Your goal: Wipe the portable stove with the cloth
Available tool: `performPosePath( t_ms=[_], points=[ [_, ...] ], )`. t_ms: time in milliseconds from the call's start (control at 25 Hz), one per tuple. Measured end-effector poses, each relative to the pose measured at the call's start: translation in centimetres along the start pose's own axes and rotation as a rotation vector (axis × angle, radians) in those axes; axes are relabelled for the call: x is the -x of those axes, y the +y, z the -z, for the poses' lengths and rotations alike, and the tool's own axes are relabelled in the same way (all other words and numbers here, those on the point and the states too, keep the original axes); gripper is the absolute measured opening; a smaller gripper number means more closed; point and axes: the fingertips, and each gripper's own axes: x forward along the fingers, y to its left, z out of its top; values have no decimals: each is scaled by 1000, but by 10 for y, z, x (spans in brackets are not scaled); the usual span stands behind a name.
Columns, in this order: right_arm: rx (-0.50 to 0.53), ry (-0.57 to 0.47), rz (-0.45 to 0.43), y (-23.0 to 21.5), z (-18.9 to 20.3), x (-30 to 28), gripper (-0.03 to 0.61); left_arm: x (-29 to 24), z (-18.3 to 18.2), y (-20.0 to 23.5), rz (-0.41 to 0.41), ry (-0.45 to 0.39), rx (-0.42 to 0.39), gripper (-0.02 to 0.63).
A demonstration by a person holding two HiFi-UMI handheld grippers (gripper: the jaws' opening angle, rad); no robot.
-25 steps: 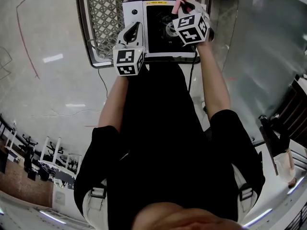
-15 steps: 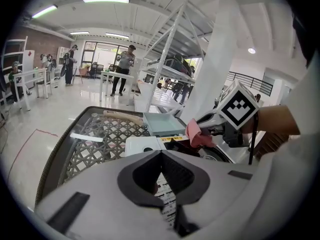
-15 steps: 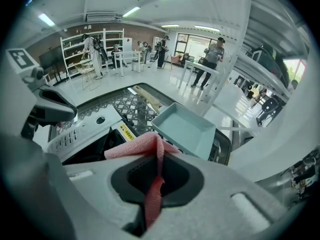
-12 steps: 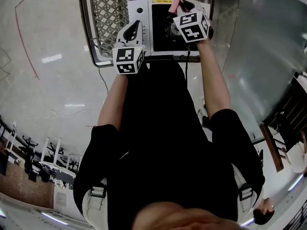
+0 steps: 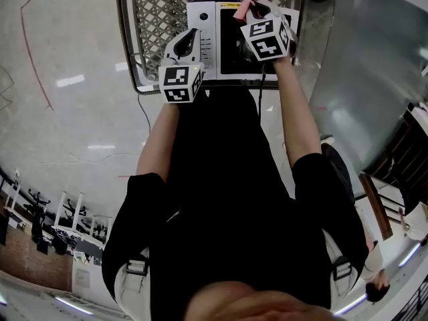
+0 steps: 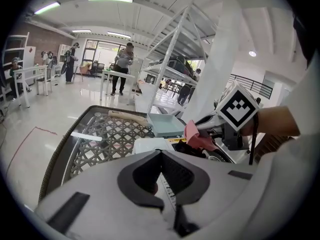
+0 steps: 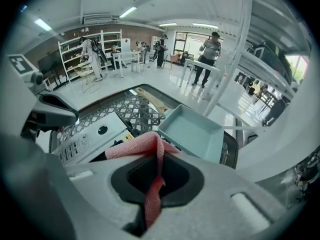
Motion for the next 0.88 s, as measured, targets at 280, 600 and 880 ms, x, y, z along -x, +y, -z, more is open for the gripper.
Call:
performPosePath(
  t_ms=[280, 600, 880],
  points=[
    [15, 3, -14, 15, -16, -3, 9, 6, -7, 10, 2, -7, 8, -2],
    [42, 17, -19, 38, -30, -14, 9, 20, -7, 31, 1, -16, 19, -2],
    [73, 21, -2, 51, -44, -14, 9, 28, -11, 38, 15, -26, 23, -2]
  ],
)
